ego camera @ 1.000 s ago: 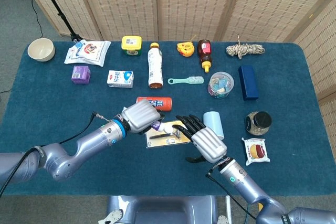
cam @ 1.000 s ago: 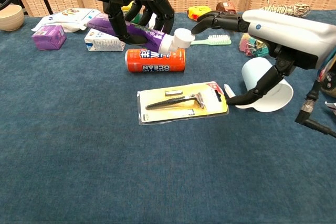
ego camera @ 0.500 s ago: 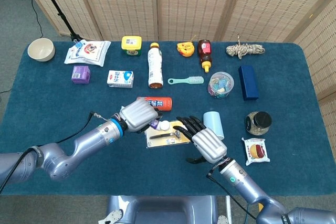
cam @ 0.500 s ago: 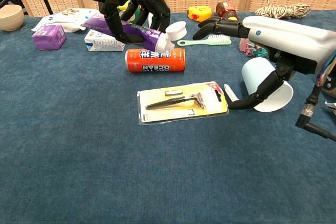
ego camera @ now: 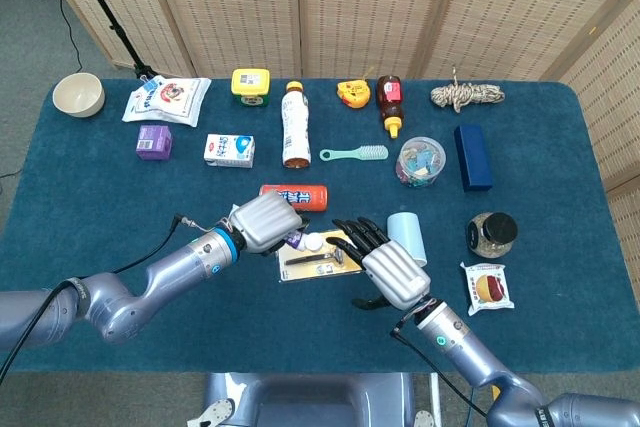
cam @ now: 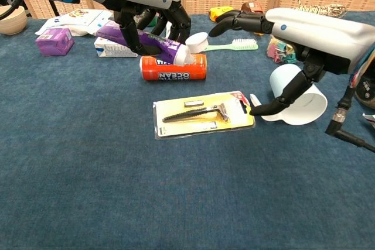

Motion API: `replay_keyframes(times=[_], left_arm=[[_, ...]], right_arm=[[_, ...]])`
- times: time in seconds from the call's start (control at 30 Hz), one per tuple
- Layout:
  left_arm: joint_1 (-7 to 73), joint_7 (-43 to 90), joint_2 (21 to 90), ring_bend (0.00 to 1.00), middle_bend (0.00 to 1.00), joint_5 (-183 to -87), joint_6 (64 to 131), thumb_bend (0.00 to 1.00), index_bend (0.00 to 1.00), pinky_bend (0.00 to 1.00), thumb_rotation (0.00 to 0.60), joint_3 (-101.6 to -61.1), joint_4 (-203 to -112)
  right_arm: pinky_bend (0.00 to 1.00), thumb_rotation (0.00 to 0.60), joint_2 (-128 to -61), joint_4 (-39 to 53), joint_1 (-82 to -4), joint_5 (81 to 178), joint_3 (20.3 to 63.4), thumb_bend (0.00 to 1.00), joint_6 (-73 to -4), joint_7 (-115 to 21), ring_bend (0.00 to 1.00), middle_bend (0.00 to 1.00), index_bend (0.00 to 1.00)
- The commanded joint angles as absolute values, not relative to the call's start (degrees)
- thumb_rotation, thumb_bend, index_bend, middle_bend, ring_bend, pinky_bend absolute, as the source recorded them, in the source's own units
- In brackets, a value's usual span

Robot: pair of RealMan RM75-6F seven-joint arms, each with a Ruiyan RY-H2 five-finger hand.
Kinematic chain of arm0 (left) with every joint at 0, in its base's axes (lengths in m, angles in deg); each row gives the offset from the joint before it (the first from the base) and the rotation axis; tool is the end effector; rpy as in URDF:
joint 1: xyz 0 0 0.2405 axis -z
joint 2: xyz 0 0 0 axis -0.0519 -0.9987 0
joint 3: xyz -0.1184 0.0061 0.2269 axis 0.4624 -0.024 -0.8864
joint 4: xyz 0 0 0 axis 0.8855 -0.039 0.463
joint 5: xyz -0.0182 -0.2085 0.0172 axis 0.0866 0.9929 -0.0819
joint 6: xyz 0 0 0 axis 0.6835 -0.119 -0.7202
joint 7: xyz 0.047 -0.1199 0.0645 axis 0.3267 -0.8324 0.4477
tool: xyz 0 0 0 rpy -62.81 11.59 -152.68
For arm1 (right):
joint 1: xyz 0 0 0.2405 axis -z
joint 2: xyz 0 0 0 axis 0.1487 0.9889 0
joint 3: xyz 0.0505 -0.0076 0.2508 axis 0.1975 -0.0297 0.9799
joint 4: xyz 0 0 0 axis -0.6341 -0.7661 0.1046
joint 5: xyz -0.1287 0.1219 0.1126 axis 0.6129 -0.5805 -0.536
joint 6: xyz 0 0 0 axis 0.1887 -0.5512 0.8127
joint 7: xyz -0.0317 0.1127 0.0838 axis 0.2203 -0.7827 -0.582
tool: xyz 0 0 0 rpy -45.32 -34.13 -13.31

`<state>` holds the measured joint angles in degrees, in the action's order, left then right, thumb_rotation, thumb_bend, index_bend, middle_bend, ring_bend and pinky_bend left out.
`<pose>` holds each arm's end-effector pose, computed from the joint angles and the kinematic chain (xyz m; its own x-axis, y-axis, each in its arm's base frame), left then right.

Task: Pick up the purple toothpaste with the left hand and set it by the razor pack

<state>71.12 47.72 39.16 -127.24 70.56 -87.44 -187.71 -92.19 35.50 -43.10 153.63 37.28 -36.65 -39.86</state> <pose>-0.0155 0.3535 0.0343 0.7804 0.2118 0.5883 0.5102 -0.7597 -0.4033 -0.1120 -0.2636 0.0189 0.2339 -0.2985 0.9253 -0.8250 -0.5645 0.0265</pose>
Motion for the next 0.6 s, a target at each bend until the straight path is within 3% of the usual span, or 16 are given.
replay_keyframes(times=[0.03, 0.6], left_arm=[[71.23, 47.80, 39.16, 0.46, 0.44, -127.07, 70.60, 0.88, 0.53, 0.54, 0.600, -87.34, -187.77], [71.62, 48.69, 40.13, 0.46, 0.44, -126.16, 70.39, 0.88, 0.53, 0.54, 0.600, -87.92, -187.32]], right_arm=[[0.00, 0.600, -92.64, 35.42, -43.33, 153.32, 37.31, 0.15, -36.41, -39.33, 0.00, 0.00, 0.12], [0.00, 0.600, -92.42, 36.16, -43.67, 152.67, 38.05, 0.15, -36.84, -38.57, 0.00, 0.00, 0.10]])
